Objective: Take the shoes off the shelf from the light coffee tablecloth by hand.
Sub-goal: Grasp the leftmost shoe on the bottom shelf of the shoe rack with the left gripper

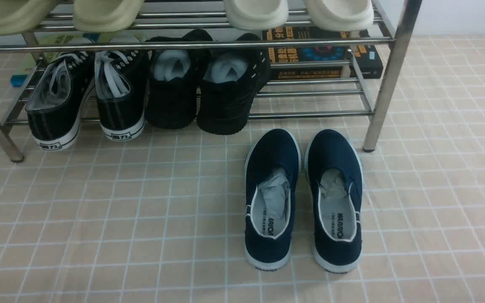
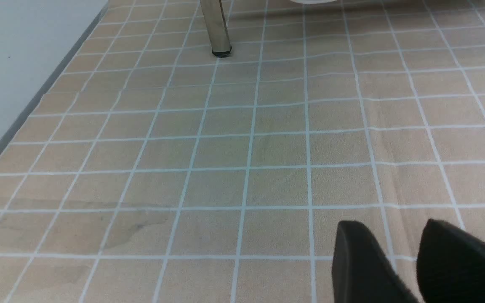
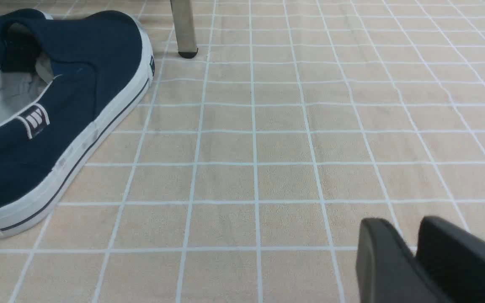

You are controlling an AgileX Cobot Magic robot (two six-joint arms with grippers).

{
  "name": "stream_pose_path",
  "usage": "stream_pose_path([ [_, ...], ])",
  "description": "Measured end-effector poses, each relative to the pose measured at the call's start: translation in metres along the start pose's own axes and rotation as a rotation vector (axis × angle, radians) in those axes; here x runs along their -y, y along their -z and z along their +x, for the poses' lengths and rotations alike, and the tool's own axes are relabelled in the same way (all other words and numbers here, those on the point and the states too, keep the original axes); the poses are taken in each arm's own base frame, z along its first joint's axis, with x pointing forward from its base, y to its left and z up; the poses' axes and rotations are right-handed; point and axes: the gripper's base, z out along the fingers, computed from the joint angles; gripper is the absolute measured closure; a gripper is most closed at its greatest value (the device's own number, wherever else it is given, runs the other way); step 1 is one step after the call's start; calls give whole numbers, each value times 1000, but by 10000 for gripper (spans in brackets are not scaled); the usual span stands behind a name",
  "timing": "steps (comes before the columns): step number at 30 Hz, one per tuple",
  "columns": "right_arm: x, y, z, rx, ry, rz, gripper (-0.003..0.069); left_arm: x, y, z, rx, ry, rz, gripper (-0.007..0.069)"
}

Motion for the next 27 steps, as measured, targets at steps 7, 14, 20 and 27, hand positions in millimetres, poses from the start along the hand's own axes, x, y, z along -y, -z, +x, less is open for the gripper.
stream_pose_path([
  [7, 0, 0, 0, 0, 0, 0, 505, 0, 0, 0, 0, 0, 0, 384],
  [14, 0, 0, 0, 0, 0, 0, 494, 0, 0, 0, 0, 0, 0, 384],
  [20, 0, 0, 0, 0, 0, 0, 487, 0, 0, 0, 0, 0, 0, 384],
  [27, 0, 0, 0, 0, 0, 0, 480, 0, 0, 0, 0, 0, 0, 384],
])
